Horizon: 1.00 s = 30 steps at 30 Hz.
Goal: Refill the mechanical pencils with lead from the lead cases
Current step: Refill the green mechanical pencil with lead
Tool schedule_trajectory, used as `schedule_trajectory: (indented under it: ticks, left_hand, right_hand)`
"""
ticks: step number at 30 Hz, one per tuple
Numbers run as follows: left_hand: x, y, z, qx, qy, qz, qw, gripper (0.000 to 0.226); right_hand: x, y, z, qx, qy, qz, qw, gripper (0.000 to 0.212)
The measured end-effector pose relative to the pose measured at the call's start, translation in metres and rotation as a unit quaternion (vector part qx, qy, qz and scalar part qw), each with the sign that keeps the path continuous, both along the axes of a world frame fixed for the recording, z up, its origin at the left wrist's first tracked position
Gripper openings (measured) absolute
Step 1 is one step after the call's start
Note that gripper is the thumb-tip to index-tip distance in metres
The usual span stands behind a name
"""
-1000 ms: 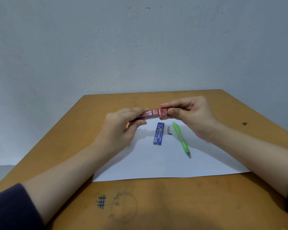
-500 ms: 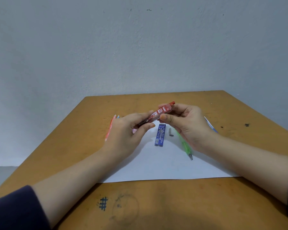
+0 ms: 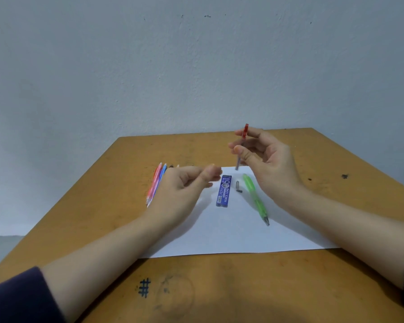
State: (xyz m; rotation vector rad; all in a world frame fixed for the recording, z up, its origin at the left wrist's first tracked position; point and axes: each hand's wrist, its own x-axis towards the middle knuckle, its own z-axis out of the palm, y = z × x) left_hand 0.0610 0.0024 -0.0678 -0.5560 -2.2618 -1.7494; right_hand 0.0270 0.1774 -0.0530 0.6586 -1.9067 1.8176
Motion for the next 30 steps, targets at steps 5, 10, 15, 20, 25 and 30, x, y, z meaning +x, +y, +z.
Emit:
schedule_trajectory:
  ticks: [5,10,15,20,25,30]
  left_hand:
    - [0.007,0.005,0.013,0.281,-0.256,-0.077,0.922,0.061]
    - [0.016,0.004,0.022,0.361,-0.354,-0.117,0.855,0.074]
    - [0.019,0.002,0.025,0.398,-0.406,-0.127,0.812,0.079]
    - [0.017,0.0,0.024,0.408,-0.422,-0.121,0.8,0.083]
    - [0.017,0.0,0.024,0.403,-0.432,-0.118,0.798,0.084]
    - [0.016,0.0,0.023,0.399,-0.438,-0.117,0.797,0.087]
  right_hand:
    - [-0.01,0.011,-0.002,0.221,0.228,-0.086,0.944,0.031]
    - [-0.021,0.015,-0.003,0.341,0.348,-0.118,0.865,0.035]
    - [-0.018,0.014,0.002,0.348,0.361,-0.121,0.857,0.059]
    - [-0.023,0.015,-0.002,0.379,0.392,-0.132,0.828,0.061]
    - [-0.032,0.019,-0.008,0.419,0.407,-0.168,0.794,0.056]
    - [-0.028,0.018,-0.006,0.418,0.376,-0.148,0.814,0.07]
